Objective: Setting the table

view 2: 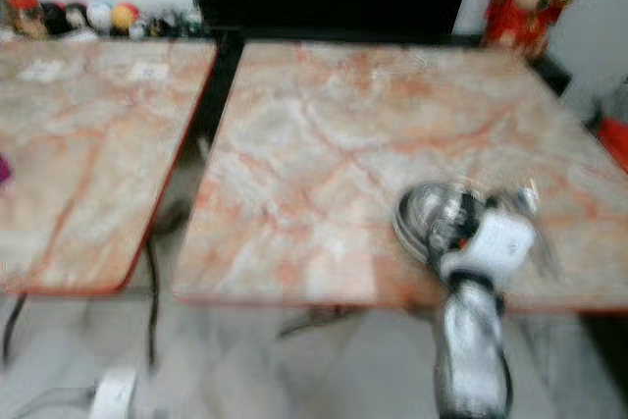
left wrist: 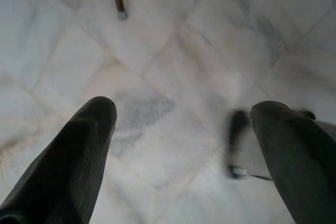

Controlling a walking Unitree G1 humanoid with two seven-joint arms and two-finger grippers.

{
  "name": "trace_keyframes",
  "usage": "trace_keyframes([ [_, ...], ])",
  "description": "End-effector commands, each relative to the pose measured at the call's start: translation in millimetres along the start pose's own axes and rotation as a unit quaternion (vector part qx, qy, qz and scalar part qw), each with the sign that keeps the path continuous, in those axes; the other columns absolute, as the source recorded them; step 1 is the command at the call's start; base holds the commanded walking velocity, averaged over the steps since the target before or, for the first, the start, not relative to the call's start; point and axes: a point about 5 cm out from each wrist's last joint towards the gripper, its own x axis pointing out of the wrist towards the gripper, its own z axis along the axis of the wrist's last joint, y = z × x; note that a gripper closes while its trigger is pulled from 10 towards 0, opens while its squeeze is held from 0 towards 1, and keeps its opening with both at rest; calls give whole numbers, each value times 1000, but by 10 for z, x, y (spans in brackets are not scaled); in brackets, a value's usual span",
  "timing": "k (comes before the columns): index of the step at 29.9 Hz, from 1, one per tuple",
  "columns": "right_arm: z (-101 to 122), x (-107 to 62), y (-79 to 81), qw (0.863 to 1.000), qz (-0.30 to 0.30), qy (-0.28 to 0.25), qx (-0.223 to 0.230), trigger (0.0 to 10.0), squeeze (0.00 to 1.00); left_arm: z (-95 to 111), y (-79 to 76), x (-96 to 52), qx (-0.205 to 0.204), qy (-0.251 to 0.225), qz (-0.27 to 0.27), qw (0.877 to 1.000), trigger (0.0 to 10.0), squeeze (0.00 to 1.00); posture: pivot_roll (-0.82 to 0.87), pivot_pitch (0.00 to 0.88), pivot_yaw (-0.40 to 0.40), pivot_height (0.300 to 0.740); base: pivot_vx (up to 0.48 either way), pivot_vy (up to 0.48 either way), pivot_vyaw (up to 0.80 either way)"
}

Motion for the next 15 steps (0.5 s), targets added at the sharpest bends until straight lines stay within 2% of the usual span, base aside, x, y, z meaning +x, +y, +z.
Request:
trace_keyframes([
  [1, 51, 32, 46, 1000, 8, -9, 0, 10000, 0, -10, 11, -2, 2, 2, 4, 1000, 10000, 0, 78, 0, -49, 740, 0, 480, 0],
  [15, 68, 3, 199, 999, 45, -14, -11, 10000, 0, 12, 36, 0, -3, 1, 5, 1000, 10000, 0, 74, 0, -58, 740, 0, 480, 0],
])
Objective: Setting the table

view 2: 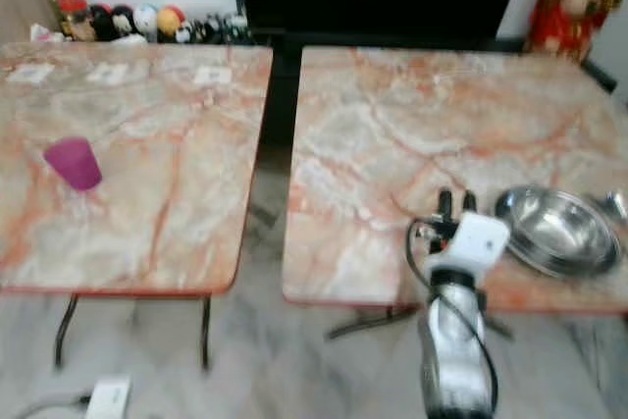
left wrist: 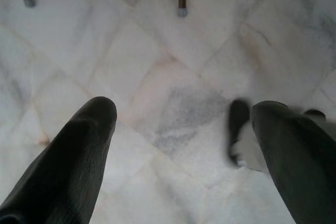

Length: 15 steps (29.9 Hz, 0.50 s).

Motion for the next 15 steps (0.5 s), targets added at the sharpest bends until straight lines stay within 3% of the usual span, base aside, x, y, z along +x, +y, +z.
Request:
trace_keyframes([
  [1, 65, 22, 119, 1000, 22, -14, -2, 10000, 0, 85, -6, 17, 3, -9, 1, 1000, 10000, 0, 74, 0, -58, 740, 0, 480, 0],
  [8, 73, -5, 193, 999, 38, -15, -8, 10000, 0, 142, -71, 33, 4, -14, -3, 1000, 10000, 0, 68, 0, -53, 740, 0, 461, 0],
  [15, 31, -108, 199, 999, 41, -4, -14, 10000, 0, 184, -85, 40, 9, -20, -4, 1000, 10000, 0, 65, 0, -53, 740, 0, 0, 0],
])
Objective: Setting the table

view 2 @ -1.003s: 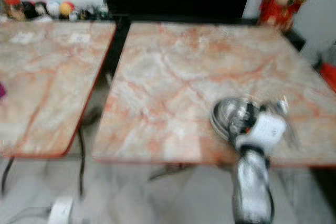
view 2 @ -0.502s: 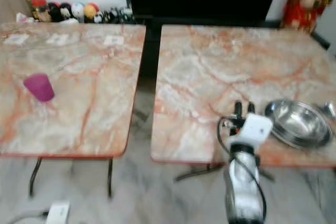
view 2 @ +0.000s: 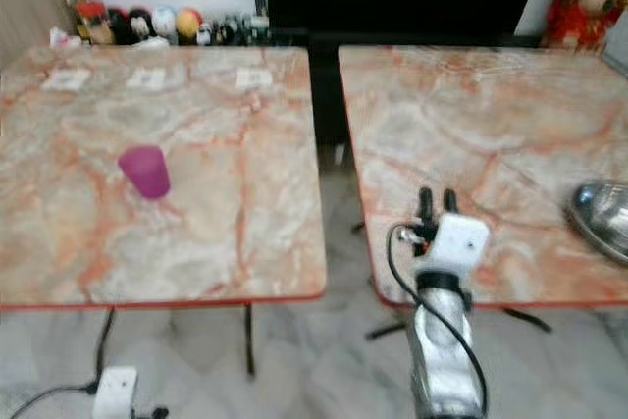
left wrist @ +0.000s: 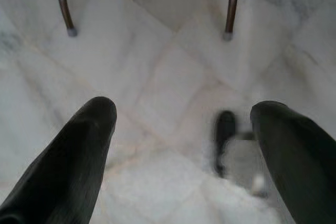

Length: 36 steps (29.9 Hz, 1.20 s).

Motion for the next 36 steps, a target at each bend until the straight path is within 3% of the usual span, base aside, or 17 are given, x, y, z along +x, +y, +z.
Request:
trace_keyframes([
  [1, 52, 3, 42, 1000, 8, -9, -4, 10000, 0, -8, 4, -1, 9, 4, -1, 1000, 10000, 0, 64, 0, -53, 740, 0, 0, 0],
  [6, 11, -118, 30, 999, 18, -2, -29, 10000, 0, -20, 26, -6, 10, 3, 0, 1000, 10000, 0, 65, 0, -61, 740, 0, 0, 0],
  [8, 0, -190, -45, 999, -6, 1, -44, 10000, 0, -23, 32, -8, 9, 3, 1, 1000, 10000, 0, 66, 0, -63, 740, 0, 0, 0],
  [10, 6, -374, -277, 993, -86, 4, -76, 10000, 0, -33, 52, -13, 8, 2, 2, 1000, 10000, 0, 61, 2, -66, 740, 0, 0, 0],
  [11, 6, -374, -277, 993, -86, 4, -76, 10000, 0, -33, 52, -13, 8, 2, 2, 1000, 10000, 0, 61, 2, -66, 740, 0, 0, 0],
  [13, -12, -546, -472, 983, -154, 18, -94, 10000, 0, -48, 70, -19, 9, 3, 3, 1000, 10000, 0, 61, 2, -66, 740, 0, 0, 0],
  [14, -45, -686, -628, 972, -209, 36, -101, 10000, 0, -56, 81, -22, 10, 4, 3, 1000, 10000, 0, 56, 9, -63, 740, 0, 0, 0],
  [17, -117, -867, -828, 952, -278, 68, -106, 10000, 0, -57, 90, -23, 10, 4, 4, 1000, 10000, 0, 57, 10, -63, 740, 0, 0, 0],
  [20, -323, -1080, -1032, 926, -345, 133, -79, 10000, 0, -57, 99, -24, 10, 3, 5, 1000, 10000, 0, 51, 13, -60, 740, 0, 0, 0],
  [24, -830, -1143, -982, 922, -294, 253, 0, 10000, 0, -53, 99, -24, 9, 2, 4, 1000, 10000, 0, 44, 11, -60, 740, 0, 0, 0],
  [27, -1017, -1142, -915, 922, -246, 300, 1, 10000, 0, -47, 102, -23, 6, 1, 5, 1000, 10000, 0, 46, 9, -62, 740, 0, 0, 0],
  [31, -1350, -1244, -803, 895, -165, 414, -8, 10000, 0, -43, 105, -23, 2, 0, 8, 1000, 10000, 0, 51, 10, -63, 740, 0, 0, 0],
  [33, -1402, -1255, -762, 893, -137, 428, -12, 10000, 0, -40, 106, -22, 1, 0, 8, 1000, 10000, 0, 52, 10, -60, 740, 0, 0, 0],
  [36, -1544, -1334, -661, 873, -89, 479, -11, 10000, 0, -26, 119, -21, -1, -2, 9, 1000, 10000, 0, 55, 12, -50, 740, 0, 0, 0],
])
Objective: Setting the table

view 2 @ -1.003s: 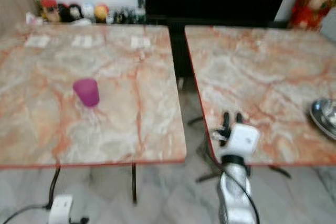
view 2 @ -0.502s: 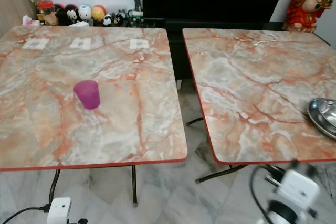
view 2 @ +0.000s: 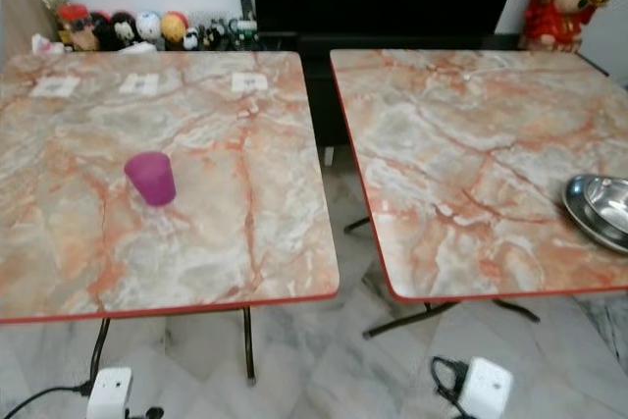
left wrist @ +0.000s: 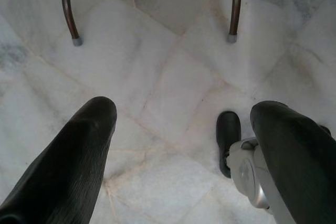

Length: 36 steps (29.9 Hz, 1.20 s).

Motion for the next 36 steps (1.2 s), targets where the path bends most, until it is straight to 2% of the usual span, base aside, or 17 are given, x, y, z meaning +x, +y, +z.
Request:
trace_keyframes([
  [1, -101, 3, -26, 999, 9, 28, -14, 10000, 0, -11, 8, -2, -3, 2, 1, 1000, 10000, 0, 55, 12, -50, 740, 0, 0, 0],
  [3, -139, 2, 7, 999, 18, 39, -21, 10000, 0, 12, -4, 4, -3, 0, 1, 1000, 10000, 0, 63, 12, -46, 740, 0, 0, 0],
  [5, -196, -8, 94, 996, 47, 55, -50, 10000, 0, 49, -37, 15, -4, -4, -1, 1000, 10000, 0, 70, 13, -44, 740, 0, 0, 0],
  [6, -230, -11, 144, 995, 58, 68, -50, 10000, 0, 92, -80, 28, -1, -8, -4, 1000, 10000, 0, 73, 12, -44, 740, 0, 0, 0],
  [9, -203, 0, 251, 993, 72, 69, -60, 10000, 0, 129, -118, 38, -2, -11, -7, 1000, 10000, 0, 79, 14, -42, 740, 0, 0, 0],
  [19, -161, 14, 361, 991, 95, 66, -69, 10000, 0, 144, -134, 43, -5, -10, -10, 1000, 10000, 0, 81, 14, -46, 740, 0, 0, 0],
  [24, -210, 6, 290, 990, 91, 77, -71, 10000, 0, 148, -138, 44, -5, -10, -9, 1000, 10000, 0, 84, 15, -47, 740, 0, 480, 0],
  [29, -250, 7, 7, 990, 78, 92, -77, 10000, 0, 140, -139, 43, -4, -10, -9, 1000, 10000, 0, 83, 16, -46, 740, 0, 480, 0],
  [30, -250, 7, 7, 990, 78, 92, -77, 10000, 0, 140, -139, 43, -4, -10, -9, 1000, 10000, 0, 83, 16, -46, 740, 0, 480, 0],
  [34, -237, 14, -114, 990, 71, 95, -73, 10000, 0, 130, -137, 39, 0, -12, -10, 1000, 10000, 0, 83, 16, -45, 740, 0, 133, 0],
  [36, -235, 15, -121, 990, 71, 95, -73, 10000, 0, 129, -133, 38, 0, -13, -10, 1000, 10000, 0, 85, 16, -44, 740, 0, 0, 0],
])
